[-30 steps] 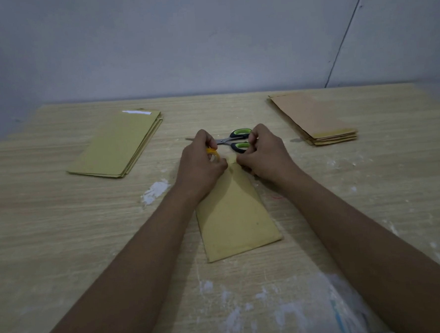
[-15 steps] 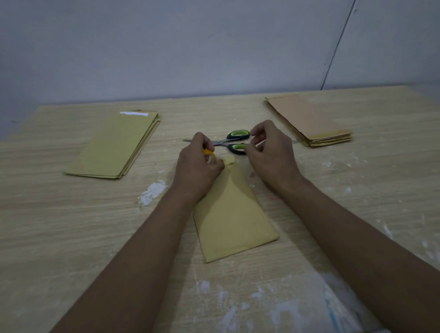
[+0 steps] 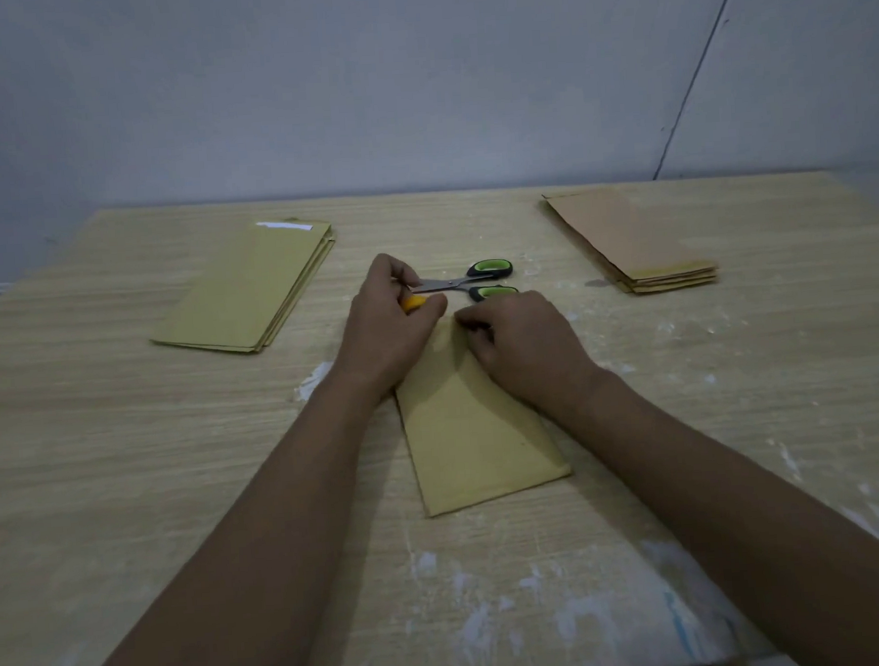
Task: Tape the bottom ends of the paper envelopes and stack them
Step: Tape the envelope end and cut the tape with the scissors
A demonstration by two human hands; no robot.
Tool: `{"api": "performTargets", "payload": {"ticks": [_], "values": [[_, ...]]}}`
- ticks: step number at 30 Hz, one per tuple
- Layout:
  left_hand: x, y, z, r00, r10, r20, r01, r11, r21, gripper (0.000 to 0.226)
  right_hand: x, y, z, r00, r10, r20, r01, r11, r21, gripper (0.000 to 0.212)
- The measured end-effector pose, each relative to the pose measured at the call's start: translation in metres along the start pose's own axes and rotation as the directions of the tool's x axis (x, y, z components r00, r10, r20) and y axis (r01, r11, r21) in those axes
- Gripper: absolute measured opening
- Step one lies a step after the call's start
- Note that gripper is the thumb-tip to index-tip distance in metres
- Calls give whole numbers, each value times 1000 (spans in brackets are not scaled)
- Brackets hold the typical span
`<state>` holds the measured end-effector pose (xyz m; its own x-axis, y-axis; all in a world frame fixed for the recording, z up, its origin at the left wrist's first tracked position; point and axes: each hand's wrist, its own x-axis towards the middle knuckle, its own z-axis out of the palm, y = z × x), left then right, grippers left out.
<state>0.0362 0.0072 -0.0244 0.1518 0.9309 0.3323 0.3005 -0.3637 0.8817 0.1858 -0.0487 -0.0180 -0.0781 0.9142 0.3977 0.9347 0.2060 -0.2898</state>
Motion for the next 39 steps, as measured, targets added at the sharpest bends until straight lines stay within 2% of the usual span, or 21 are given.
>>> {"api": "performTargets", "payload": {"ticks": [4, 10, 17, 23, 31, 34, 36, 39], "values": [[4, -5, -18, 997, -15, -76, 13, 999, -29, 31, -1, -2, 0, 999, -13, 36, 15, 998, -68, 33], [0, -7, -28, 1000, 18, -13, -17, 998, 61, 41, -2, -5, 1, 999, 12, 47, -8, 995, -101, 35], [-2, -8, -33, 997, 57, 53, -70, 960, 273, 36, -2, -7, 1, 997, 24, 75, -13, 989, -149, 36], [-6, -10, -33, 997, 28, 72, -46, 966, 256, 35, -2, -9, 0, 996, 29, 84, -16, 989, -150, 36], [-9, -7, -32, 996, 48, 82, -71, 948, 311, 31, -4, -15, 6, 1000, 17, -12, -18, 986, -164, 34], [-9, -7, -32, 995, 48, 89, -75, 940, 334, 29, -5, -22, 9, 996, -81, -44, 75, 989, -131, 36], [-8, -9, -33, 995, 48, 83, -74, 935, 346, 25, -6, -24, 10, 989, -148, 13, 149, 984, -102, 40], [-5, -14, -39, 998, 25, 53, -39, 958, 284, 19, -7, -21, 11, 984, -172, 40, 175, 980, -91, 43]]}}
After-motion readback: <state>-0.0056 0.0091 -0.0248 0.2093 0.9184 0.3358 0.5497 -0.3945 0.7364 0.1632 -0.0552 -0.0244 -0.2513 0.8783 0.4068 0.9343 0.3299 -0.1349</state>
